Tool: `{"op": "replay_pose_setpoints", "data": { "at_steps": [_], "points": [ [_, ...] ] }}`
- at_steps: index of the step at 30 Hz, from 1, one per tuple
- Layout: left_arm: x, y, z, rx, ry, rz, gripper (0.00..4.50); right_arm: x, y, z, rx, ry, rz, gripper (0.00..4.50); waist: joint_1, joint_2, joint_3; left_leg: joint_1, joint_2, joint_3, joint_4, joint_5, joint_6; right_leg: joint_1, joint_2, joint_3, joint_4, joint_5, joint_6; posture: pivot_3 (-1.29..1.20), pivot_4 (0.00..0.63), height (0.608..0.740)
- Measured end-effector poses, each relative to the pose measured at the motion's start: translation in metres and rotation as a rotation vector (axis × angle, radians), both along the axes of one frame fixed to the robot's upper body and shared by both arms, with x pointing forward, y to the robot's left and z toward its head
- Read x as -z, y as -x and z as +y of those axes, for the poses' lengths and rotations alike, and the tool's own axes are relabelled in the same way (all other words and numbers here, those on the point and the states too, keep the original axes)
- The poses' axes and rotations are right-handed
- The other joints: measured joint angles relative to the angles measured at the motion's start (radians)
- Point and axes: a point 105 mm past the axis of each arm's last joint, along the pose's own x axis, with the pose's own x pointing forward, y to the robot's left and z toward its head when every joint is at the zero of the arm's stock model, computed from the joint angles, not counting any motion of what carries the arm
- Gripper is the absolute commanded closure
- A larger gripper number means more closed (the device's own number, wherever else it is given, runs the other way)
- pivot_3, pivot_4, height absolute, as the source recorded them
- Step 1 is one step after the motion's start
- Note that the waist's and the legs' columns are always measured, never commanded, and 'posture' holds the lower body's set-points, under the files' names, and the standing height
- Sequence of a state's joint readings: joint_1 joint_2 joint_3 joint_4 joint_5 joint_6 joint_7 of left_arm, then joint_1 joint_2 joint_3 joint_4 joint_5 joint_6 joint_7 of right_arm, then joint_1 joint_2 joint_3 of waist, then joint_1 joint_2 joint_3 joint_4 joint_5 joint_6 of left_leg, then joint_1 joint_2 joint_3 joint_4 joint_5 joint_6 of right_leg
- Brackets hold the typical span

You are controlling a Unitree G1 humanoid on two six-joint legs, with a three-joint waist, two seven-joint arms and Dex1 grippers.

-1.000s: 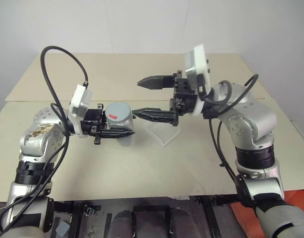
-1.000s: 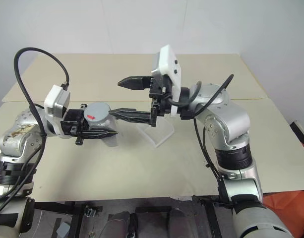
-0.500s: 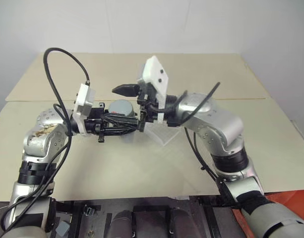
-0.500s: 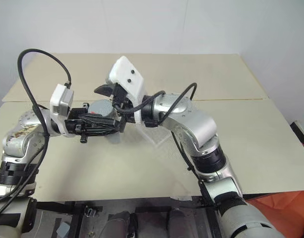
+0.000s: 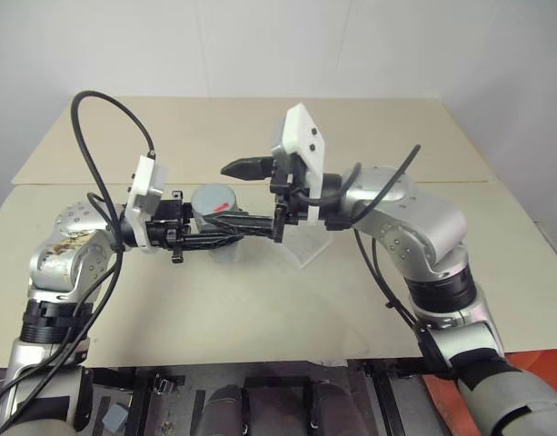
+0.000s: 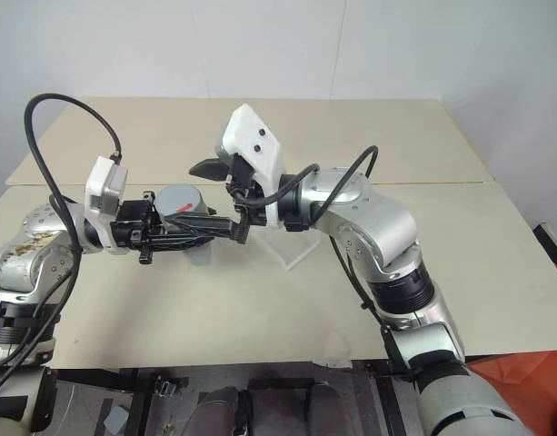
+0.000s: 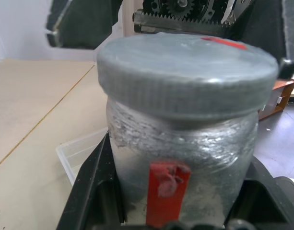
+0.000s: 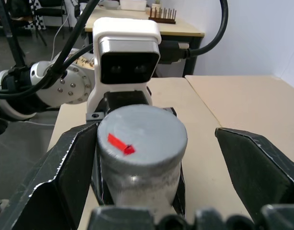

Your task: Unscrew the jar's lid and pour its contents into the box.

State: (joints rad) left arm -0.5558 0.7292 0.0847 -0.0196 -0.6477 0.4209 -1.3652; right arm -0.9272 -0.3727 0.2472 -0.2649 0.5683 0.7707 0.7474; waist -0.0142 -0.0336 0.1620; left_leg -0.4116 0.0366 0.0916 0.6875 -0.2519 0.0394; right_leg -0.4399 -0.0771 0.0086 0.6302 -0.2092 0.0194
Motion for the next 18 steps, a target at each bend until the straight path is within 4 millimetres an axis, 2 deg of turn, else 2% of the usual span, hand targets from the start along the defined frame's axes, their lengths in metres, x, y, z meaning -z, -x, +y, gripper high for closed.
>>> {"op": "replay_pose_setpoints", "data": {
  "at_steps": [1,3,4,6,13,18],
  "points": [
    [-0.001,0.000,0.003,-0.010,0.000,-0.002,2.57,0.001,-0.002,-0.003,0.012,0.005,0.000,0.07,0.000,0.000,0.000,0.000,0.000,0.000,0.000,0.000,0.000,0.000,0.000,0.000,0.000,0.000,0.000,0.00,0.150,0.740],
    [-0.004,0.003,0.006,0.008,-0.007,-0.012,2.57,-0.005,-0.021,-0.025,0.129,-0.018,-0.001,0.07,0.002,0.000,0.000,0.000,-0.001,0.000,0.000,0.000,0.000,0.001,-0.001,0.000,0.000,0.000,0.000,0.00,0.150,0.740],
    [-0.006,0.008,0.004,0.045,-0.006,-0.020,2.57,-0.007,-0.040,-0.047,0.249,-0.028,0.006,0.07,0.007,0.000,0.000,0.000,-0.001,0.001,0.000,0.000,0.000,0.001,-0.001,-0.001,-0.001,0.000,0.000,0.00,0.150,0.740],
    [-0.005,0.010,0.003,0.057,-0.010,-0.020,2.57,-0.010,-0.048,-0.058,0.302,-0.043,0.007,0.07,0.006,0.000,0.000,0.000,0.000,0.001,0.000,0.000,0.000,0.000,0.000,0.000,-0.001,0.000,0.000,0.00,0.150,0.740],
    [-0.004,0.008,0.003,0.054,-0.004,-0.013,2.57,-0.007,-0.040,-0.056,0.252,-0.042,0.012,0.07,-0.005,0.000,0.000,-0.001,0.000,0.001,0.000,0.000,0.000,-0.001,0.000,0.001,-0.001,0.000,0.000,0.00,0.150,0.740],
    [-0.007,-0.004,-0.002,0.022,0.037,-0.008,2.57,-0.017,-0.008,-0.043,0.066,-0.064,-0.014,0.07,0.001,0.000,0.000,-0.001,0.000,0.000,0.001,0.000,0.001,0.000,0.000,0.000,0.000,0.000,0.000,0.00,0.150,0.740]
  ]
}}
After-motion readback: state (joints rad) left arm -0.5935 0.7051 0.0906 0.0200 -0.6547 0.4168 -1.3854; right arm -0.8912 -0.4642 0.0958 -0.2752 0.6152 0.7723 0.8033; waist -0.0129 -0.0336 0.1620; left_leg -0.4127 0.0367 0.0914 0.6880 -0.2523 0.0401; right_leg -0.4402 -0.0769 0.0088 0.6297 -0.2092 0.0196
